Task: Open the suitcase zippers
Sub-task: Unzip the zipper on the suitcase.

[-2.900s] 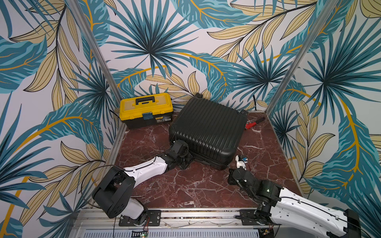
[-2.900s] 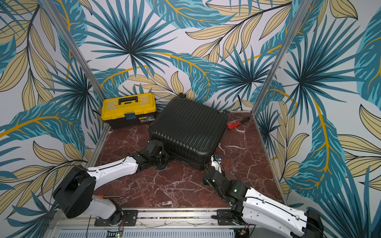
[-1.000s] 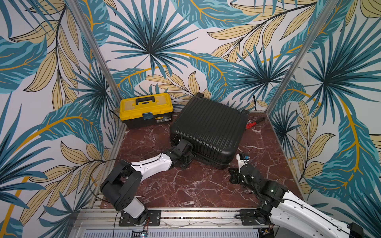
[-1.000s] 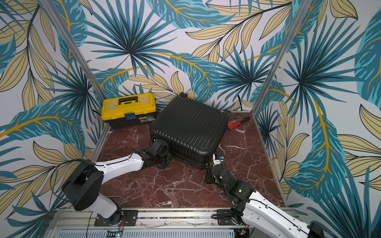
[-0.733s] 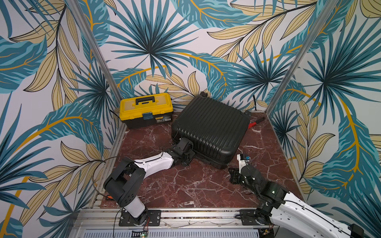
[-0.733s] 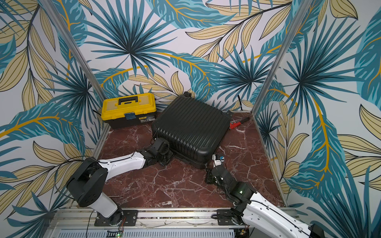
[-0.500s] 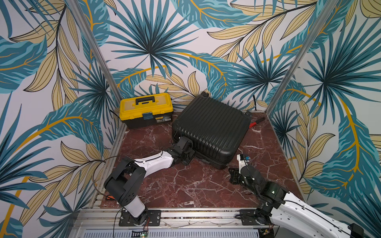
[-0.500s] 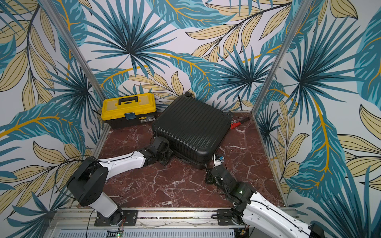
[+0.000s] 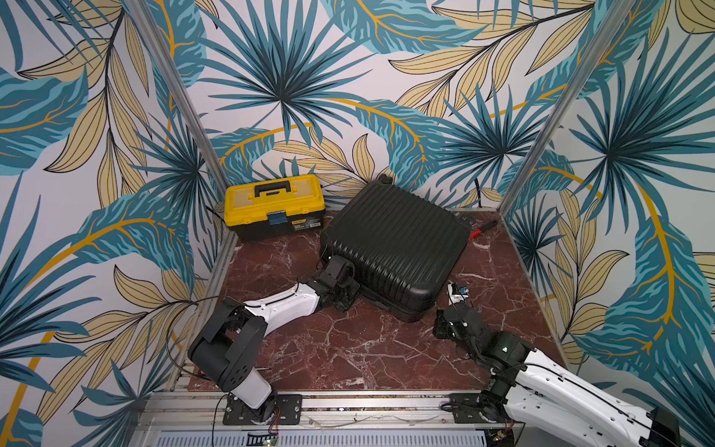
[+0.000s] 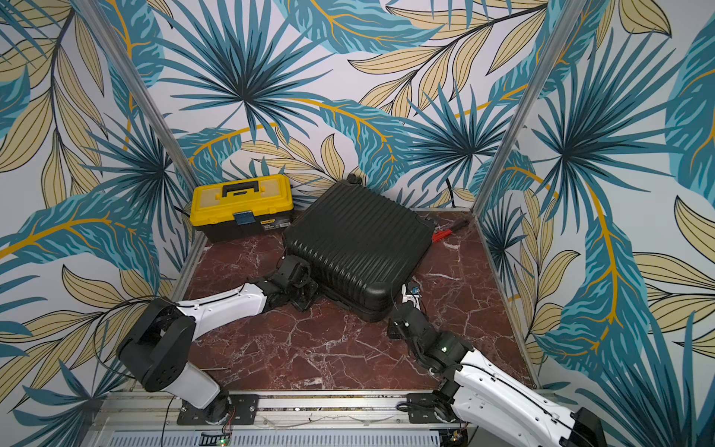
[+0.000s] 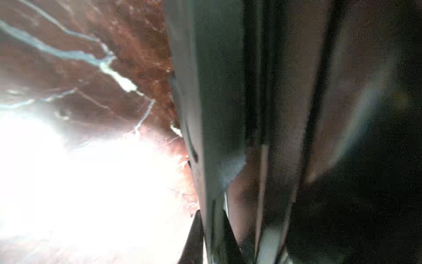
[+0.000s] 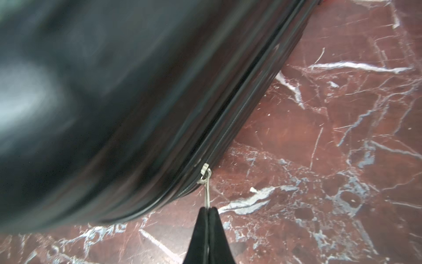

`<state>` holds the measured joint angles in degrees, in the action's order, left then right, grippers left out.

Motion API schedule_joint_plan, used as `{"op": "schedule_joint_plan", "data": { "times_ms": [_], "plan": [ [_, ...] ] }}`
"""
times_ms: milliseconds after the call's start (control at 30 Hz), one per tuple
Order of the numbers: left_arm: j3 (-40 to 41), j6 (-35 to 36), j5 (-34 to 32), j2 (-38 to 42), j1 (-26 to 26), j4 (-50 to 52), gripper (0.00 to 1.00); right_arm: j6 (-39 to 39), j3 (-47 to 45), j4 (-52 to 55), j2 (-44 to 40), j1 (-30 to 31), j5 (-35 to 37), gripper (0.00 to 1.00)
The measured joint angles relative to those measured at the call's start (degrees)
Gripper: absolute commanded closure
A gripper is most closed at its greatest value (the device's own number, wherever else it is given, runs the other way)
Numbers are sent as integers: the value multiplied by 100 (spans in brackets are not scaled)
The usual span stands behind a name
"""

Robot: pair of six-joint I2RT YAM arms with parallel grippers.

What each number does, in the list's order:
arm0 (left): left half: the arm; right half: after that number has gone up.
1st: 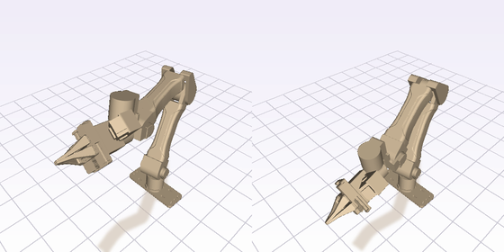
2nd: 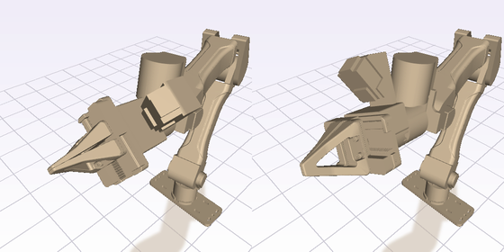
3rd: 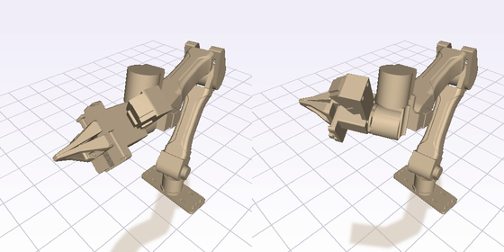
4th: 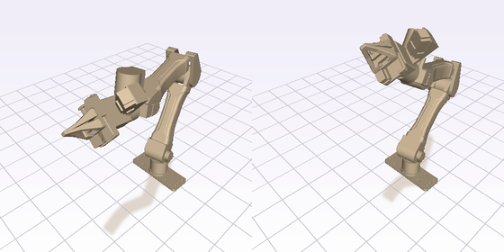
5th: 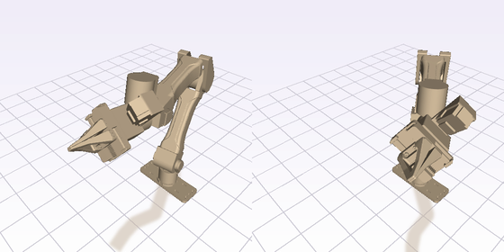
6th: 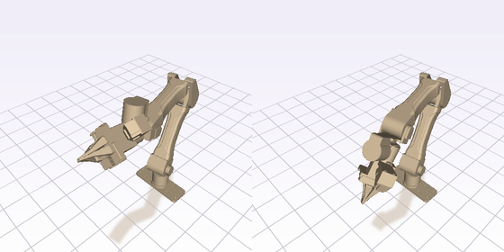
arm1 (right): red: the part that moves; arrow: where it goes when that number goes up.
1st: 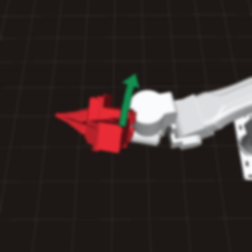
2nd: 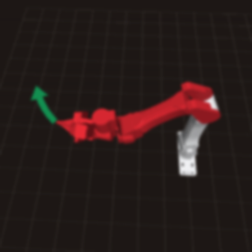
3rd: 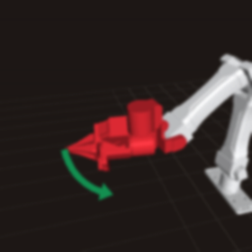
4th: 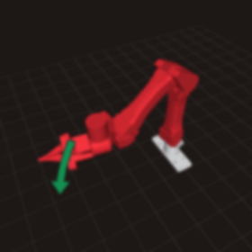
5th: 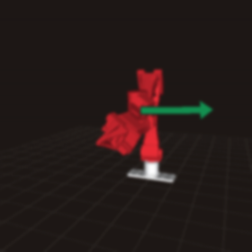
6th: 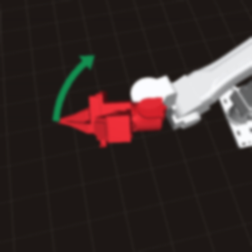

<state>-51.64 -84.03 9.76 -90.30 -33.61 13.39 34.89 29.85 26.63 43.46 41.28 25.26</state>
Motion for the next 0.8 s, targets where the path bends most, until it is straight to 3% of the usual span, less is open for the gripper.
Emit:
{"op": "schedule_joint_plan", "data": {
  "times_ms": [267, 500, 800],
  "plan": [
    [133, 361, 197, 356, 162, 533, 100, -640, 0, -610, 199, -1198, -592, 100],
    [544, 890, 520, 844, 601, 918, 100, -1300, -105, -1661, 527, -2420, -1659, 100],
    [774, 1427, 752, 1215, 975, 1357, 100, -2114, -173, -3512, 1679, -3840, -2841, 100]
  ]
}}
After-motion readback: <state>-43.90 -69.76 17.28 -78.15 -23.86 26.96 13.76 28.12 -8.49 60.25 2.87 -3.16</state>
